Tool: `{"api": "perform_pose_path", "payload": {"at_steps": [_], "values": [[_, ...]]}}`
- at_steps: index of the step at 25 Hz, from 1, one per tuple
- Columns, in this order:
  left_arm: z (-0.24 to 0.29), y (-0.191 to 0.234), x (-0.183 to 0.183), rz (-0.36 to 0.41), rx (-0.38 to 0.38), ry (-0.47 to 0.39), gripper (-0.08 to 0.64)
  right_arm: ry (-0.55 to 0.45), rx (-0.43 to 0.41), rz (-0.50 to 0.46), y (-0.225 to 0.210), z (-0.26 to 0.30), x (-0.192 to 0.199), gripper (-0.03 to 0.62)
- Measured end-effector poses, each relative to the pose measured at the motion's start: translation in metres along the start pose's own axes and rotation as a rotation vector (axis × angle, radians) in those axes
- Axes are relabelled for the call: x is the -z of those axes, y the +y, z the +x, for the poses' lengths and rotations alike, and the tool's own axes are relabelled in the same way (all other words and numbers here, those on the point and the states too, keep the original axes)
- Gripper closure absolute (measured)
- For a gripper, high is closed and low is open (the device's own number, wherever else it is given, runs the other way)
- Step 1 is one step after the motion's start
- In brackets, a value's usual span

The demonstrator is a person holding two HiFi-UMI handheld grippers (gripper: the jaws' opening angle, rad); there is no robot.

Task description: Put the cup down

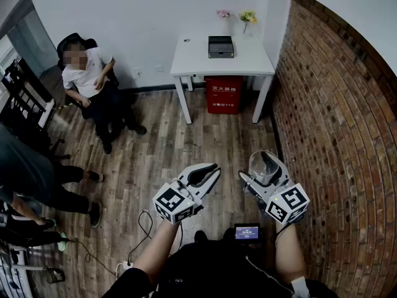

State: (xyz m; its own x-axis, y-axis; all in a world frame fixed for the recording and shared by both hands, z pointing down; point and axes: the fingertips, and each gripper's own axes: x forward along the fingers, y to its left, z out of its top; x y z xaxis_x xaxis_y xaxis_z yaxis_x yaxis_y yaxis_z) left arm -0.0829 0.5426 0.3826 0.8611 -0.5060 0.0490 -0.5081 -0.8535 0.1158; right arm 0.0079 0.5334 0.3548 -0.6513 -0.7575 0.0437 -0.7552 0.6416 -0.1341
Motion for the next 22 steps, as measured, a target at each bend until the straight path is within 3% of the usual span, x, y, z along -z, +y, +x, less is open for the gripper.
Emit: {"api": "perform_pose_path", "payload": {"at_steps": [22], "values": [[0.0093,-0.0073,0.0008,-0.001,-0.003,0.001,0.522,-0.005,-0.01,-0.002,-0.0074,-0.0079,-0.0002,0.189]]}}
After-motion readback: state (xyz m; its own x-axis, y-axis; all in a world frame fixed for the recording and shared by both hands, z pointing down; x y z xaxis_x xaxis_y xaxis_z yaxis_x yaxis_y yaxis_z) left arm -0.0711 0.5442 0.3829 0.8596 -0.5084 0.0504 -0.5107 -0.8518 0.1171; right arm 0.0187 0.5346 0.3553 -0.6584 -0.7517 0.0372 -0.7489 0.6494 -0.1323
